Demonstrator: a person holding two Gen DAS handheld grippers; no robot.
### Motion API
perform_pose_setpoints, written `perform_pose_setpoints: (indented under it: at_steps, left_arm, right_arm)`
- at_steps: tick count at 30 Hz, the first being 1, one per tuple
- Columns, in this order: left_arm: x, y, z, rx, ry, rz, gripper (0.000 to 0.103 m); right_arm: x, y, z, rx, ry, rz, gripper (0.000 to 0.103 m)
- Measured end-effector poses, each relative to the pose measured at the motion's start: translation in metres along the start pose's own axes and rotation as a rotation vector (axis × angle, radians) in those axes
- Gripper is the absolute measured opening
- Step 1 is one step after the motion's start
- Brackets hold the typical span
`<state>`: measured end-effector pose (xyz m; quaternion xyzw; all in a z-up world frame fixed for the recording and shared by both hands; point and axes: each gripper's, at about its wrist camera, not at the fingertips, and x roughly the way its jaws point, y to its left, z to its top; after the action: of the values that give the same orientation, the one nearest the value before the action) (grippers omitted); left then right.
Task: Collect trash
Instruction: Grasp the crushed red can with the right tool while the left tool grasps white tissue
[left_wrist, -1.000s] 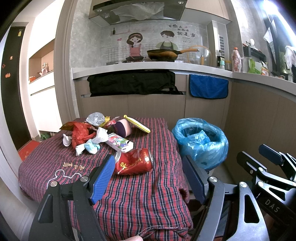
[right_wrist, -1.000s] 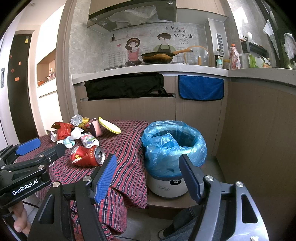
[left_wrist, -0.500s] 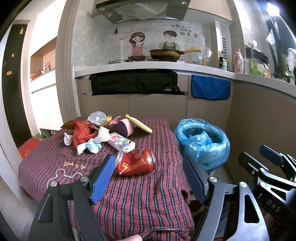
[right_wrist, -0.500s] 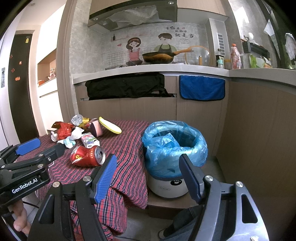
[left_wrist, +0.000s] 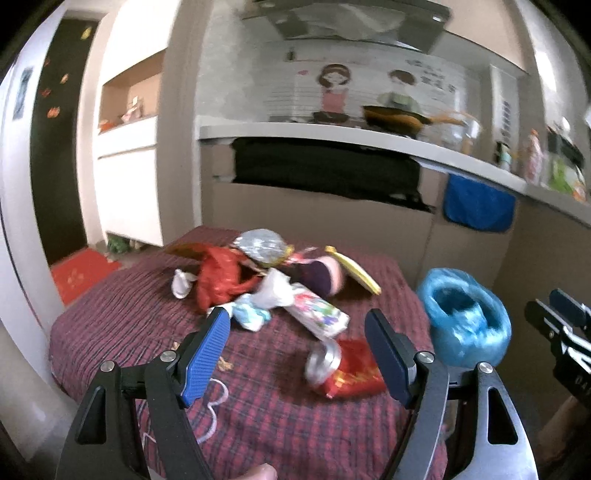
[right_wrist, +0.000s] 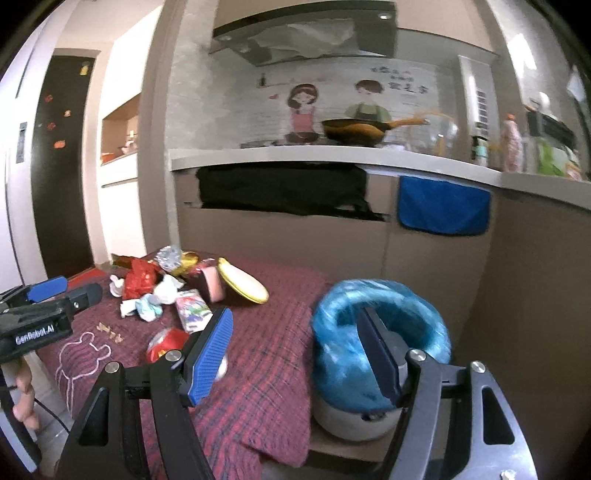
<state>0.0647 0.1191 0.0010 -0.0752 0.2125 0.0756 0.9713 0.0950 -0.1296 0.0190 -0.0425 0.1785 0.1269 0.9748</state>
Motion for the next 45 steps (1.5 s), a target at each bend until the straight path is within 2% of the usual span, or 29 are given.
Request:
perform_pose_setpoints:
  at_steps: [4,10,14,21,26,30,35,38,40,42,45]
  left_arm:
    - [0.017,0.028,0.006,-0.061,0.002,0.019,0.076]
    - [0.046,0.054,0.011,-0.049,0.016,0.101,0.076]
    - [0.064,0.064,0.013,-0.034,-0.015,0.155,0.076]
    - [0.105,0.065,0.014,-0.032,0.062,0.067,0.076]
    - [0.131,0.058,0.013,-0.009,0.076,-0.026,0.075]
    - [0.157,0.041,0.015,0.073,0.104,-0.032,0.073]
    - [0.192,0.039,0.013,0.065,0.182,-0.059,0.069]
    - [0.214,0.035,0.009,0.09,0.241,-0.045,0.047]
    - [0.223,0.037,0.008,0.07,0.266,-0.048,0.029]
    - [0.228,0.043,0.007,0.031,0.279,-0.05,0.019]
    - [0.221,0.053,0.011,-0.009,0.24,-0.035,0.01]
  right_arm:
    - [0.028,0.018,0.01,-0.046,0.015,0.049,0.067]
    - [0.068,0.039,0.012,-0.064,0.073,0.122,0.067]
    - [0.093,0.053,0.008,-0.076,0.118,0.159,0.067]
    - [0.123,0.074,-0.002,-0.083,0.185,0.205,0.065]
    - [0.131,0.077,-0.014,-0.088,0.217,0.204,0.065]
    - [0.134,0.079,-0.024,-0.107,0.249,0.202,0.065]
    - [0.131,0.077,-0.029,-0.095,0.248,0.204,0.064]
    - [0.133,0.078,-0.031,-0.095,0.256,0.201,0.064]
    - [0.133,0.078,-0.031,-0.096,0.26,0.2,0.063]
    - [0.131,0.078,-0.031,-0.102,0.253,0.191,0.062]
    - [0.129,0.077,-0.029,-0.103,0.242,0.183,0.062]
